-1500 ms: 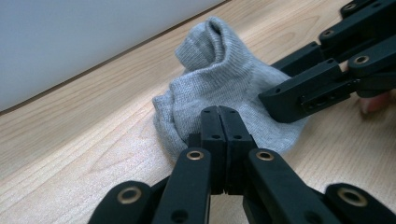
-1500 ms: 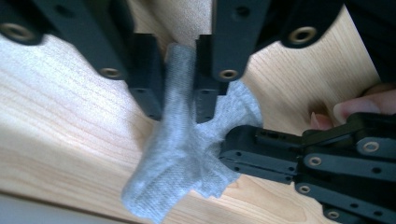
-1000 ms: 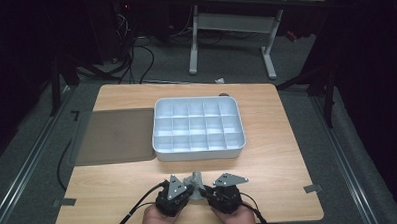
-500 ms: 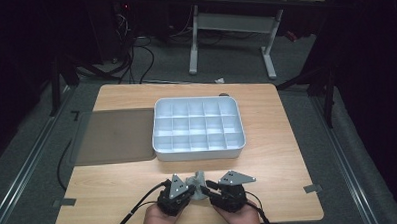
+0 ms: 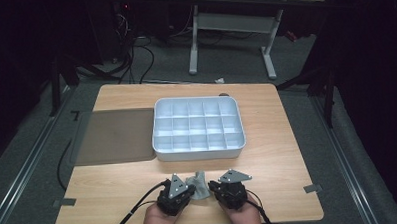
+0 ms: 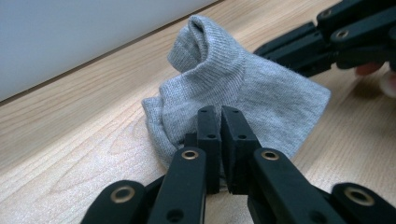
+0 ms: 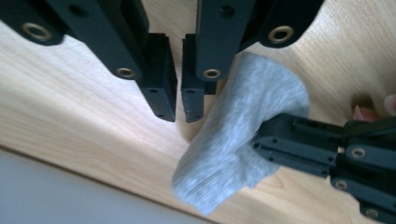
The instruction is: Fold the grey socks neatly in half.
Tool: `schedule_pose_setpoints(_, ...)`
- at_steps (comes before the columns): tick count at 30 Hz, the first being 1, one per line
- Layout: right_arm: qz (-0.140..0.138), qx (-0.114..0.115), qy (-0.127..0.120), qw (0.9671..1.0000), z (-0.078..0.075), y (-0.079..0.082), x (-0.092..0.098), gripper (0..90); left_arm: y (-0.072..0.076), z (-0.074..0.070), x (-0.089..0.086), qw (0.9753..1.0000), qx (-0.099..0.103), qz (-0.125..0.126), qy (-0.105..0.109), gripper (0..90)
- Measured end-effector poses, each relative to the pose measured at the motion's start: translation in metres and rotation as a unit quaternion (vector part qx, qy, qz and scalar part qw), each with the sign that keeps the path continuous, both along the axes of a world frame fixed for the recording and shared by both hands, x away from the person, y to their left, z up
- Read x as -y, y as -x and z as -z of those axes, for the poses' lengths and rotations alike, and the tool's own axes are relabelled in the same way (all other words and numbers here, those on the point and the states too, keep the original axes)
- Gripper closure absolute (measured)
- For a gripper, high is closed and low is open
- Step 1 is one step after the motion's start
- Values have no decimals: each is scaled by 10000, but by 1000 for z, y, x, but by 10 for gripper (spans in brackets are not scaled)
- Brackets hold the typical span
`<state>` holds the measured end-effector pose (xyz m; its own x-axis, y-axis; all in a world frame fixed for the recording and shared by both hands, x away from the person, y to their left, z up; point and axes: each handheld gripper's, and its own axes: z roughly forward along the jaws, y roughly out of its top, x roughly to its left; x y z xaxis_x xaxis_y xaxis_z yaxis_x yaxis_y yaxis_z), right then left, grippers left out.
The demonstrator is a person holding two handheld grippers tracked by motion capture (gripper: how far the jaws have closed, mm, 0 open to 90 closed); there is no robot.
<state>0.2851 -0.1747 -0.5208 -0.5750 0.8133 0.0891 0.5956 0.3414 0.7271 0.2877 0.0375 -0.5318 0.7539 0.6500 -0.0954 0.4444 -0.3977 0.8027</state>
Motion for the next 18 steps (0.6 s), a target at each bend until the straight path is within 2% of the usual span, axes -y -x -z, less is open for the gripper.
schedule_pose_setpoints(6,-31,108,-2,9999,-1,3,-7,896,0,0,0,10000,18,-8,-8,863)
schedule_pose_setpoints(13,-303,278,-9,9992,-10,4,-23,900,1,0,0,10000,23,-7,-15,863)
schedule_pose_setpoints(18,-439,314,-39,9985,-13,7,-32,900,1,0,1,10000,47,-10,-51,867)
